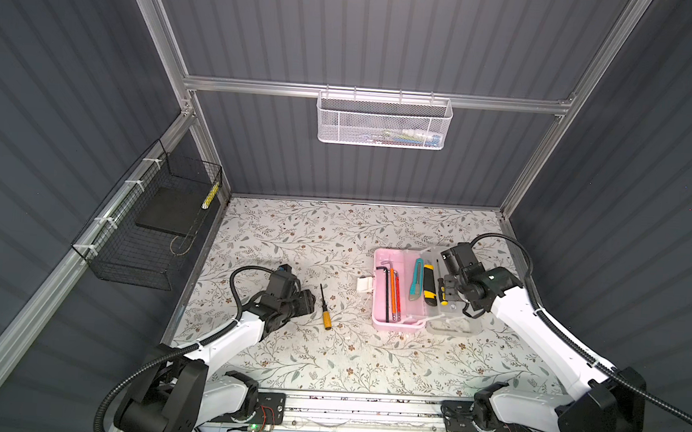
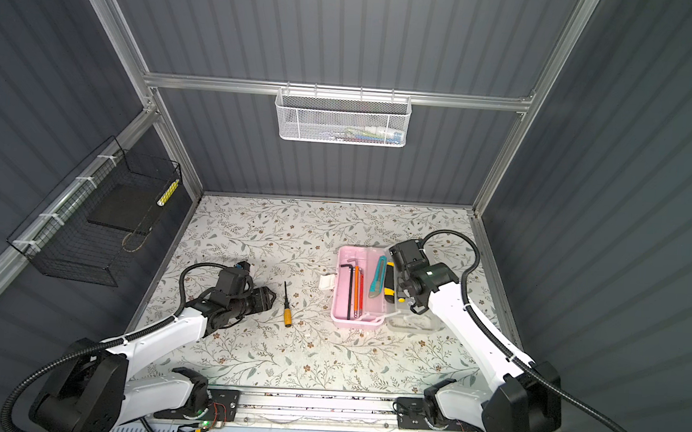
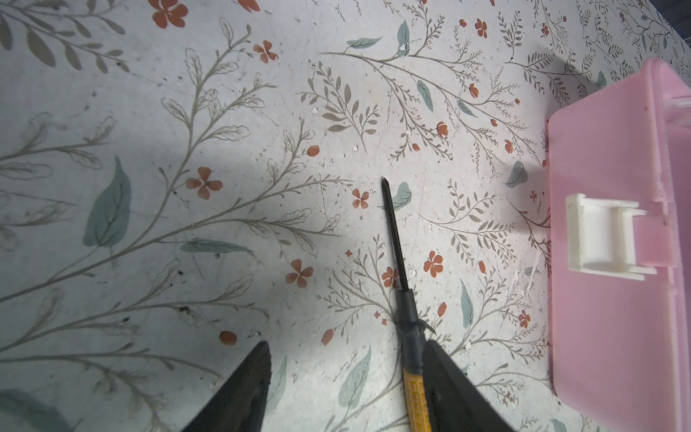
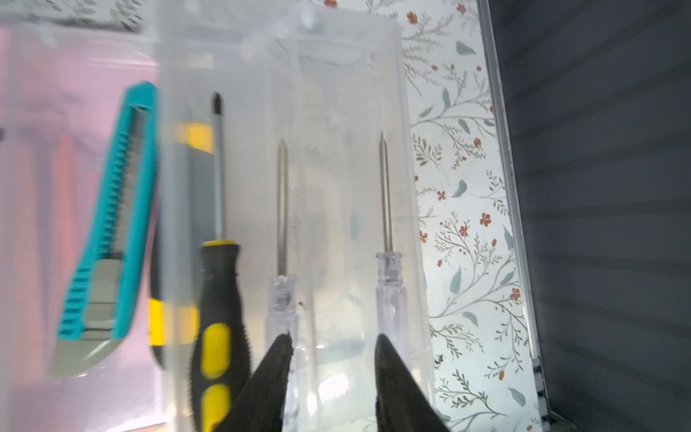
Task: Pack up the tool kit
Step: 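Lower the screwdriver beside the others and open the right gripper, then move the right gripper across to the yellow-handled screwdriver and grasp it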
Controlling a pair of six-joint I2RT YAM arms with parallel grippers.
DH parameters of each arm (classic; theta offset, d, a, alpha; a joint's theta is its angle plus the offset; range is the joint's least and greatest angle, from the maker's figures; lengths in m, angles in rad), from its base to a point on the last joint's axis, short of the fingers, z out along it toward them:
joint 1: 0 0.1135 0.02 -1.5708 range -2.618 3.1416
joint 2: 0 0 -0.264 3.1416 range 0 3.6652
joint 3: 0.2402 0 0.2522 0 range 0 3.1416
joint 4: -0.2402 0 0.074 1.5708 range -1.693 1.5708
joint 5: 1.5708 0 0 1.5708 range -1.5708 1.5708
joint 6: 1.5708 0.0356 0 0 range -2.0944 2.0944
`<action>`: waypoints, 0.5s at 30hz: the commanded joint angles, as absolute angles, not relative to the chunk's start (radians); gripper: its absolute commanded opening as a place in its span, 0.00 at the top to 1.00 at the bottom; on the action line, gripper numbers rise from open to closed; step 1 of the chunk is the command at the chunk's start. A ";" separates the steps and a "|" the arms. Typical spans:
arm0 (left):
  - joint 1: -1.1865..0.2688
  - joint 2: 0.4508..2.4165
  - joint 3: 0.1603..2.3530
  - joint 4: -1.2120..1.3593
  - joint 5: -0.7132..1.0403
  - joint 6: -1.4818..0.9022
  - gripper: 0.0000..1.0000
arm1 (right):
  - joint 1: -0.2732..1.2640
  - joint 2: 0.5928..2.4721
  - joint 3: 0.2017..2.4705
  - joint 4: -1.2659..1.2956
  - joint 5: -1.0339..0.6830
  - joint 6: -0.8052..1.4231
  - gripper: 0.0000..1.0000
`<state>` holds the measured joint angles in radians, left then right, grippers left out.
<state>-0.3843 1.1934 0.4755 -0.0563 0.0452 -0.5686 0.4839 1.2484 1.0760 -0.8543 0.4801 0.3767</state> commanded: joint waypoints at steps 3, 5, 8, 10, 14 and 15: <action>-0.379 1.169 0.489 -0.081 0.060 -0.568 0.34 | 0.704 1.256 1.191 -0.854 0.492 0.460 0.60; -0.378 1.161 0.498 -0.100 0.058 -0.564 0.34 | 0.800 1.285 1.223 -0.813 0.465 0.486 0.59; -0.379 1.150 0.509 -0.125 0.062 -0.556 0.34 | 0.904 1.337 1.247 -0.716 0.390 0.512 0.58; -0.378 1.134 0.509 -0.130 0.069 -0.554 0.34 | 0.951 1.376 1.253 -0.637 0.307 0.528 0.57; -0.378 1.104 0.516 -0.142 0.094 -0.561 0.33 | 1.027 1.528 1.305 -0.563 0.219 0.550 0.58; -0.376 1.100 0.514 -0.136 0.108 -0.567 0.33 | 1.041 1.569 1.323 -0.558 0.213 0.554 0.59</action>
